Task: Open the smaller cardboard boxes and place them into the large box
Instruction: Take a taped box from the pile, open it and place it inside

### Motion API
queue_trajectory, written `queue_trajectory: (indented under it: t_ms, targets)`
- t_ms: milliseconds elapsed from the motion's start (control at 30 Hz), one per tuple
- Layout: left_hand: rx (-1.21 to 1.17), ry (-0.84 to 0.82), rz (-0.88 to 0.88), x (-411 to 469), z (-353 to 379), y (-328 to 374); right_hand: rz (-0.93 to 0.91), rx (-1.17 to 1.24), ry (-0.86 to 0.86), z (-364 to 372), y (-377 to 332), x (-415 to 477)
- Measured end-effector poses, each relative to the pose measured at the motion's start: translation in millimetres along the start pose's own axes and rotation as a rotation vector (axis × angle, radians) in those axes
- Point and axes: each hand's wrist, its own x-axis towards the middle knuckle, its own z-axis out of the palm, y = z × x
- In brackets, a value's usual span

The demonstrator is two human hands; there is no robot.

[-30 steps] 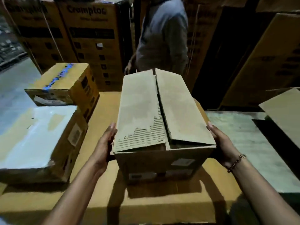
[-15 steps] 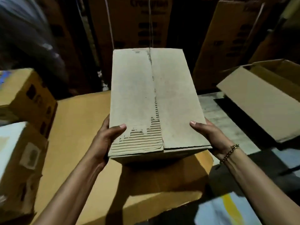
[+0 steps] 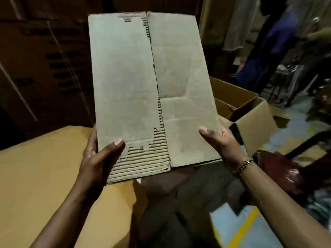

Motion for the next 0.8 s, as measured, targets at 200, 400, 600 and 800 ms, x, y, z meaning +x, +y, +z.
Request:
queue_trajectory:
  t_ms: [200, 400, 600, 800]
  targets:
    - [-0.072, -0.100, 0.128, 54.0, 120.3, -13.4, -0.153, -0.043, 0.099, -111.8, -45.6, 36.6]
    - [-0.113, -0.158, 0.192, 126.2, 222.2, -29.5, -0.209, -0.092, 0.150, -208.9, -72.0, 99.7]
    - [-0.110, -0.183, 0.239, 207.0, 309.3, -62.3, -0.255, -0.125, 0.153, -290.3, -85.0, 183.5]
    - [-0.093, -0.161, 0.206, 291.1, 386.3, -89.0, -0.208, -0.254, 0.095, -368.7, -104.9, 278.6]
